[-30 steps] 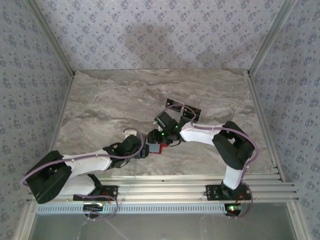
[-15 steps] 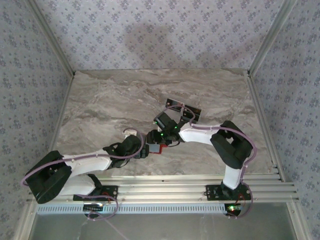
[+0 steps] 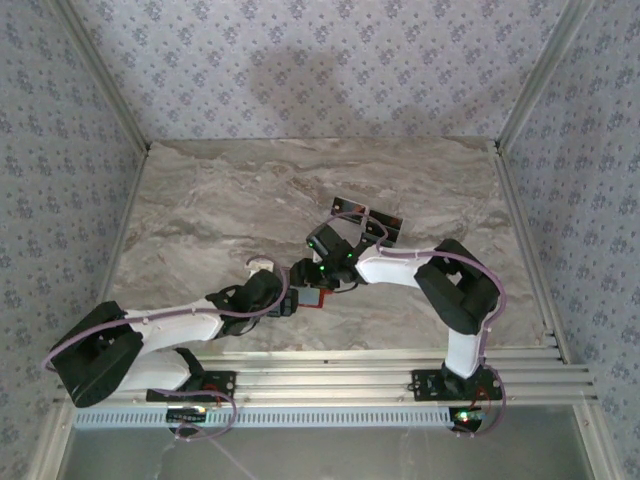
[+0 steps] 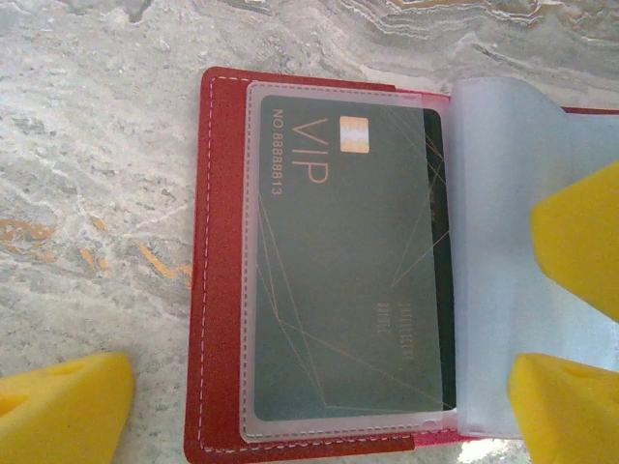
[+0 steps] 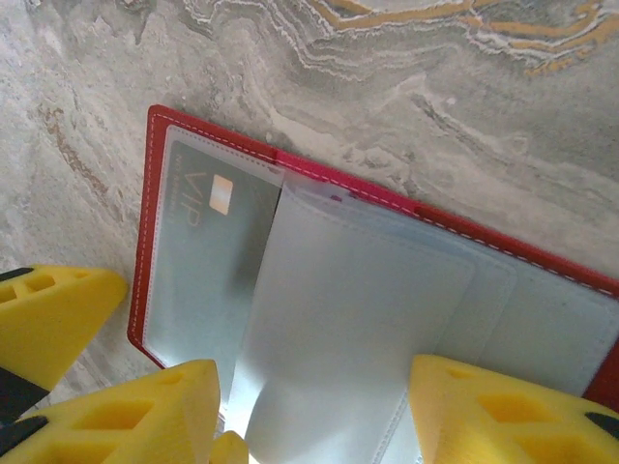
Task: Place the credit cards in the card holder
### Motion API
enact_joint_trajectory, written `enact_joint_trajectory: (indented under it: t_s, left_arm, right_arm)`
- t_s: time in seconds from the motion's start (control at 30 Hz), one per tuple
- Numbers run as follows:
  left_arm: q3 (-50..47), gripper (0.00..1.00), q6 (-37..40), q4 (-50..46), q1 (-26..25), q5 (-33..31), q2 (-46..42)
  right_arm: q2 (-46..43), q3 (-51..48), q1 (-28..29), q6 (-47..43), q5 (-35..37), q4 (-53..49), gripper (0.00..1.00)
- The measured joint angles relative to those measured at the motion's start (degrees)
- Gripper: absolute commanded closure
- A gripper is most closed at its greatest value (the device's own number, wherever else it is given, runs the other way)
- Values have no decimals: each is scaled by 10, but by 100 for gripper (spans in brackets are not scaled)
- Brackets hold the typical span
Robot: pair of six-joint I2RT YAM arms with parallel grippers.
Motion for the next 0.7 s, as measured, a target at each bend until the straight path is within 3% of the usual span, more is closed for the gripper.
enact_joint_trajectory:
  t_s: [0.27, 0.7]
  left_arm:
    - [0, 0, -2, -20, 0, -9, -69]
    - [-2, 0, -2, -23, 0, -11, -69]
  right_arm:
    - [18, 20, -1, 4, -14, 6, 43]
    - [29, 49, 4, 7, -29, 5, 43]
